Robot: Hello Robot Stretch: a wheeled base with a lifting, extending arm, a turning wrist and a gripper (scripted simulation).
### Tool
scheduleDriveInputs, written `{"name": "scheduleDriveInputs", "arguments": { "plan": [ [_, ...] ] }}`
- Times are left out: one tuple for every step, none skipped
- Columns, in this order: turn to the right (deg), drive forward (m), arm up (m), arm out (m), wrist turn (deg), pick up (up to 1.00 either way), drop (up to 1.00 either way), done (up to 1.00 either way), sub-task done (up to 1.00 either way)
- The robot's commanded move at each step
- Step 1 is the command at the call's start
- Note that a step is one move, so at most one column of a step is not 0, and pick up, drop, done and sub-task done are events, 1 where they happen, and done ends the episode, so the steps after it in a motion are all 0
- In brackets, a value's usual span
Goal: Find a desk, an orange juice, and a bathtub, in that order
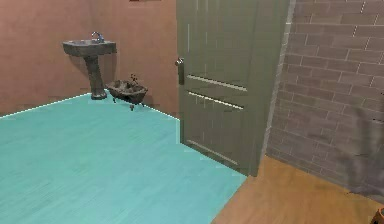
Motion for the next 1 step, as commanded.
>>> {"name": "scheduleDriveInputs", "arguments": {
  "plan": [
    [0.0, 0.45, 0.0, 0.0, 0.0, 0.0, 0.0, 0.0, 0.0]
  ]
}}
